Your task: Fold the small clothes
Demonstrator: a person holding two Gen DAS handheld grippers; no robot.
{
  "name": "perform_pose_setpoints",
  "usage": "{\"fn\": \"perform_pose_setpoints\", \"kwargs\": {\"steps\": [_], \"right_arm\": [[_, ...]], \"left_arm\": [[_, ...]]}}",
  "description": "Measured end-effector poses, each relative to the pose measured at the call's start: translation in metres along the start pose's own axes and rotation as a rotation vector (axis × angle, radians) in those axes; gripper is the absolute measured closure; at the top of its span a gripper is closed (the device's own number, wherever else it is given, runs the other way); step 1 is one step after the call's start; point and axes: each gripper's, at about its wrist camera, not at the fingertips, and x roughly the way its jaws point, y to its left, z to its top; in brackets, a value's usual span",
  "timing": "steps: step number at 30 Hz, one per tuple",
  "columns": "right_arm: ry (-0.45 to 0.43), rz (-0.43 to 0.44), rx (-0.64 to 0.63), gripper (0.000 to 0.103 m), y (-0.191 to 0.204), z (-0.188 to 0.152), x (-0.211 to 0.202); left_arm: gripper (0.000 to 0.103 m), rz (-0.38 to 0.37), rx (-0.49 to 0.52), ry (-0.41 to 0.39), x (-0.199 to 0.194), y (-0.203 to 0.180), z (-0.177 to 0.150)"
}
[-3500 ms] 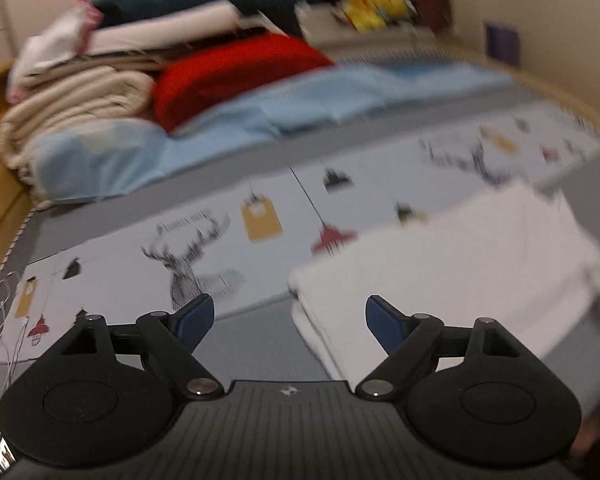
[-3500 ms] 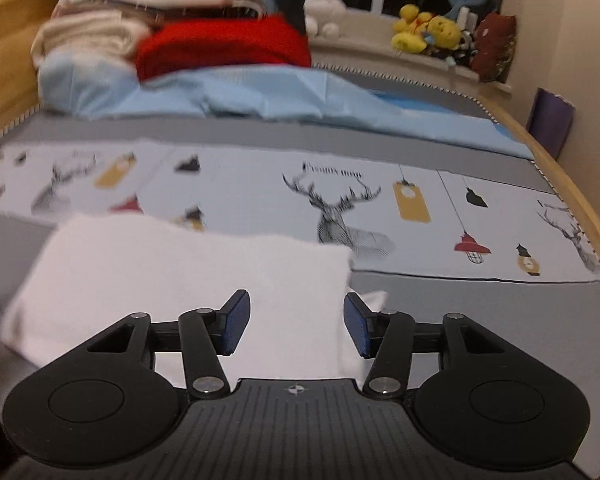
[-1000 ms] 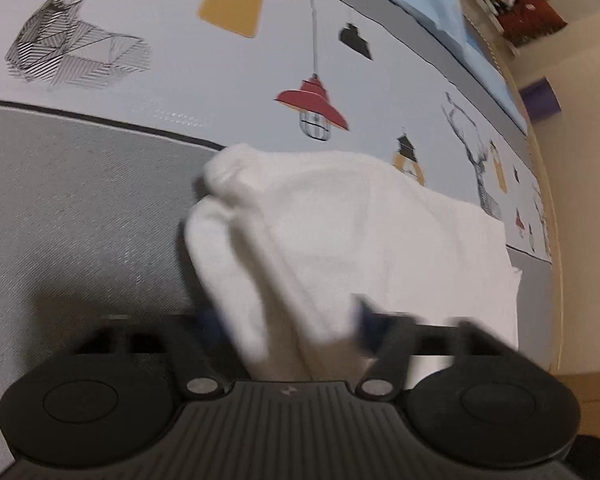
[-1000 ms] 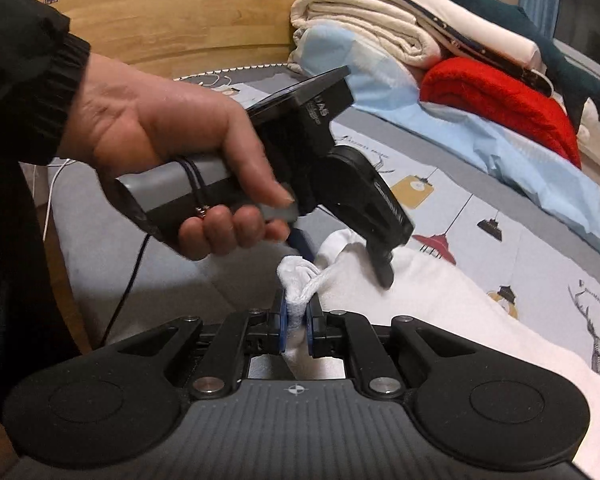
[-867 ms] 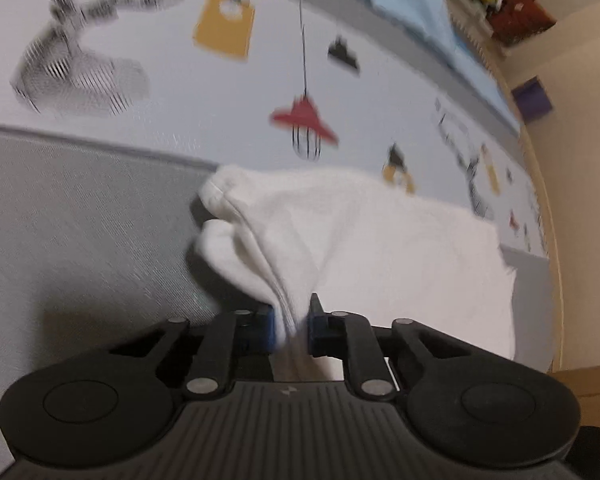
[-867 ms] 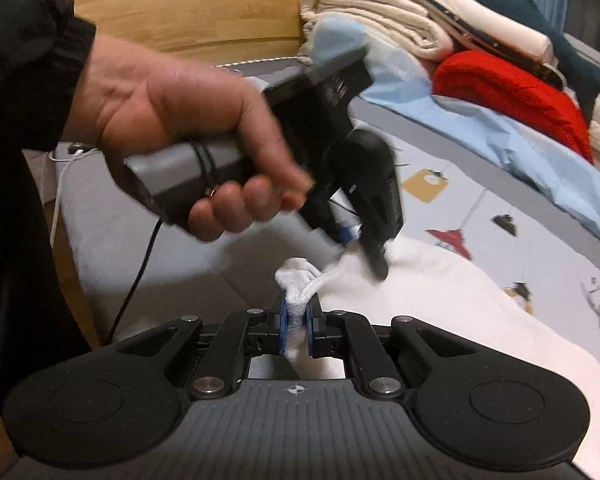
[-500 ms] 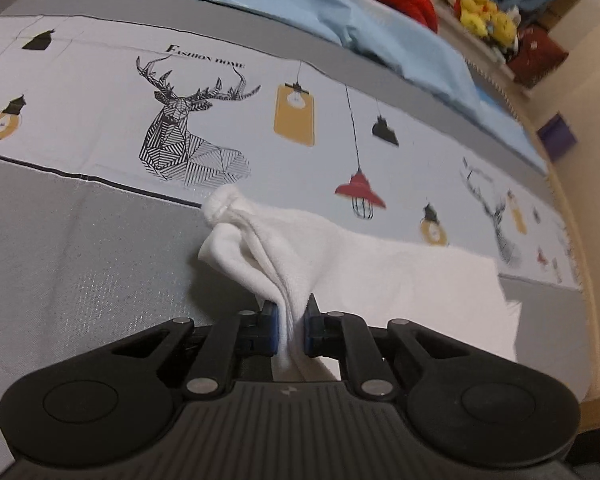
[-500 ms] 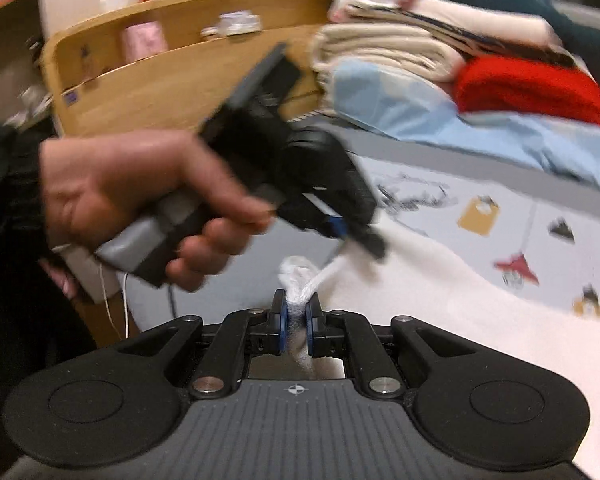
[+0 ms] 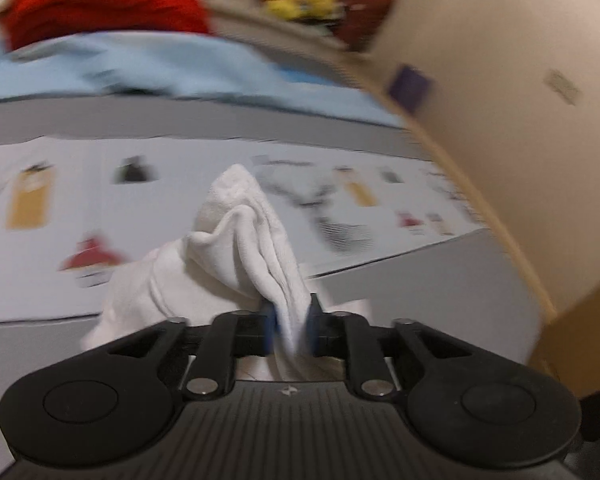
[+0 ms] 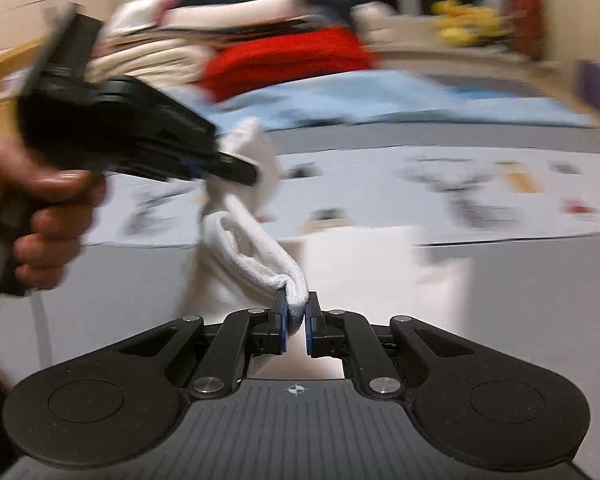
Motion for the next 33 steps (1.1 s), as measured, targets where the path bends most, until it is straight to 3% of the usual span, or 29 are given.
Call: {"fn": "perform_pose_setpoints", "kwargs": {"steps": [2,4,7,9,11,13,14,17,18,19,20,24,27,29,31,33], "right_arm": [[0.027,-0.103,0.081,0.095,-0.03,-0.005,-0.002],[0.113,-0.158,0.187,0.095,-0.059,-0.014,0.009],[0.224,-0.234,0.335,0.093,-0.097,-0.035,0.025],[0.266,-0.193,0.405,0.088,-0.112,-0.044,0.032],[0.252,-0.183,0.419,0.076,-0.119,-0.045,0.033],[0.225,-0.143,0.427,0.055,-0.122,-0.043,0.033],[0.214,-0.123,0.438,0.054,-0.124,-0.044,0.032],[0.245,-0.068,0.441,0.054,-0.127,-0.036,0.042],[0.262,-0.068,0.435,0.064,-0.125,-0.037,0.045],[0.272,-0.073,0.43,0.096,-0.125,-0.038,0.05],[0.276,-0.089,0.424,0.099,-0.125,-0.039,0.05],[0.311,-0.134,0.492,0.1,-0.129,-0.04,0.04],[0.397,-0.136,0.541,0.099,-0.134,-0.048,0.044],[0.425,-0.134,0.55,0.098,-0.134,-0.05,0.046],[0.411,-0.146,0.548,0.084,-0.132,-0.039,0.043],[0.363,-0.187,0.493,0.077,-0.129,-0.019,0.035]], "left_arm": [[0.069,-0.051,-0.012,-0.041,0.002,-0.013,-0.001],[0.069,-0.043,-0.004,-0.052,0.005,-0.018,-0.003],[0.069,-0.004,-0.004,0.022,0.013,-0.007,-0.01],[0.069,0.023,0.009,0.089,0.022,0.001,-0.017],[0.069,0.043,0.046,0.15,0.029,0.006,-0.026],[0.069,0.057,0.098,0.204,0.036,0.008,-0.035],[0.069,0.063,0.119,0.226,0.041,0.009,-0.038],[0.069,0.058,0.155,0.273,0.041,0.011,-0.05],[0.069,0.056,0.16,0.284,0.042,0.011,-0.052],[0.069,0.053,0.163,0.293,0.042,0.01,-0.053],[0.069,0.046,0.164,0.302,0.042,0.009,-0.054],[0.069,-0.002,0.213,0.39,0.051,0.002,-0.066],[0.069,0.059,0.292,0.516,0.07,0.003,-0.088],[0.069,0.104,0.338,0.555,0.077,0.006,-0.098],[0.069,0.105,0.326,0.549,0.075,0.01,-0.094],[0.069,0.109,0.283,0.517,0.068,0.017,-0.085]]}}
